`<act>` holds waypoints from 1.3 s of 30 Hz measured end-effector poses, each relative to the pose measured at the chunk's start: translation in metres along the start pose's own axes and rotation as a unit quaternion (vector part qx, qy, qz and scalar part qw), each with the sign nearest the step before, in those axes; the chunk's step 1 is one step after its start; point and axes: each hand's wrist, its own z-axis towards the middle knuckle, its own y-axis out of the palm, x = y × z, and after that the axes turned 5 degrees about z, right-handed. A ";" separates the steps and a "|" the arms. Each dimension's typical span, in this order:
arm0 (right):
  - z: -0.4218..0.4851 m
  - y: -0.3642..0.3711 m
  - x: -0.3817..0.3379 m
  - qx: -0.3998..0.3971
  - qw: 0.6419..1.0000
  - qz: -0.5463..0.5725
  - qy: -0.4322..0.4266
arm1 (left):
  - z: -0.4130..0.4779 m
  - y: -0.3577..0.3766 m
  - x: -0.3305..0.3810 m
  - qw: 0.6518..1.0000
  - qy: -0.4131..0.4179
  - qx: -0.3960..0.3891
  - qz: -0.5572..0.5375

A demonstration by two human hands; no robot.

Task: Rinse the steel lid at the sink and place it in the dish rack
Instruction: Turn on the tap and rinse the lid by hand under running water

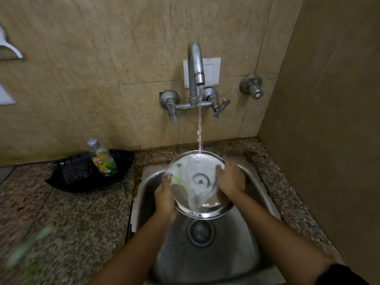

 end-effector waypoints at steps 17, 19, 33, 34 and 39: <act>0.016 -0.018 -0.017 -0.085 0.954 -0.200 -0.207 | 0.015 0.026 0.028 0.999 -0.013 0.031 -0.009; 0.025 -0.006 -0.043 -0.078 0.963 -0.150 -0.209 | 0.013 0.032 0.030 0.999 -0.025 0.021 -0.021; 0.017 -0.022 -0.026 -0.063 0.944 -0.203 -0.254 | 0.009 0.027 0.042 0.999 -0.014 0.044 0.028; 0.023 -0.015 -0.037 -0.057 0.949 -0.180 -0.252 | 0.008 0.029 0.040 0.999 -0.013 0.040 0.034; -0.007 0.003 -0.069 -0.189 0.873 -0.132 -0.429 | 0.006 0.034 0.046 1.000 -0.008 0.016 0.005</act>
